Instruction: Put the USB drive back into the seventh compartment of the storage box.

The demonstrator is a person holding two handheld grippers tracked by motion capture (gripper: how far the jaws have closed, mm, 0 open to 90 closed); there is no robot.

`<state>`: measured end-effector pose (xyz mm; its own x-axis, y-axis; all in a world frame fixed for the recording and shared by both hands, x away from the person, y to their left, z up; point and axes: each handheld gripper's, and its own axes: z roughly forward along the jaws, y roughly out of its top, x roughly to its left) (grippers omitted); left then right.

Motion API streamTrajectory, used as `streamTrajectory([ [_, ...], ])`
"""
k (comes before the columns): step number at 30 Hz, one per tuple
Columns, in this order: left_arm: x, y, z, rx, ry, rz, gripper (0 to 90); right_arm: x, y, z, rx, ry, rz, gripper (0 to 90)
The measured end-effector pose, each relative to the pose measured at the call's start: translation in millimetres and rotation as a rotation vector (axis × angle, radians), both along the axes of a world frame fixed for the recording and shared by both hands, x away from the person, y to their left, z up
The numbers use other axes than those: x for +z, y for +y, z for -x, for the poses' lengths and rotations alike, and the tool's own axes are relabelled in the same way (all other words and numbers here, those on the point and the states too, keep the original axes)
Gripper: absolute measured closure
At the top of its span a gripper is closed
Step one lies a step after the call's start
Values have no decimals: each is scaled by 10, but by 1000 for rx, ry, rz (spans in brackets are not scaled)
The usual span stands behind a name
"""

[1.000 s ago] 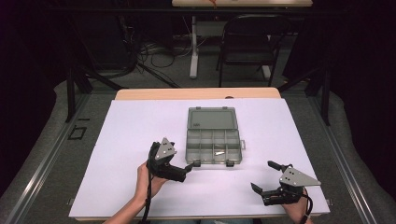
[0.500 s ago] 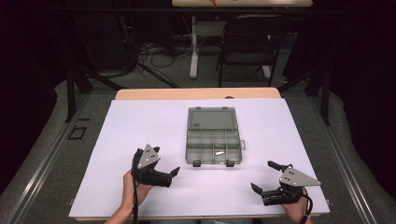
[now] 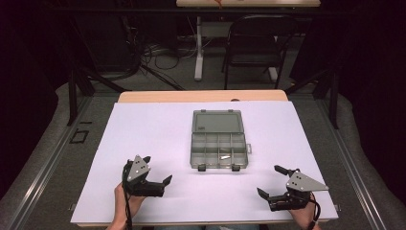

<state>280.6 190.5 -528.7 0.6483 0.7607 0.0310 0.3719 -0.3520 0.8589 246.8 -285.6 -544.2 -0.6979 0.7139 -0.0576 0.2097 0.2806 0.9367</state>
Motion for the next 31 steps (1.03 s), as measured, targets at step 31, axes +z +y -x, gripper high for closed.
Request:
streamTrajectory([
  [31, -344, 237, 207, 59, -3, 30, 0, -21, -2, -1, 9, 11, 2, 7],
])
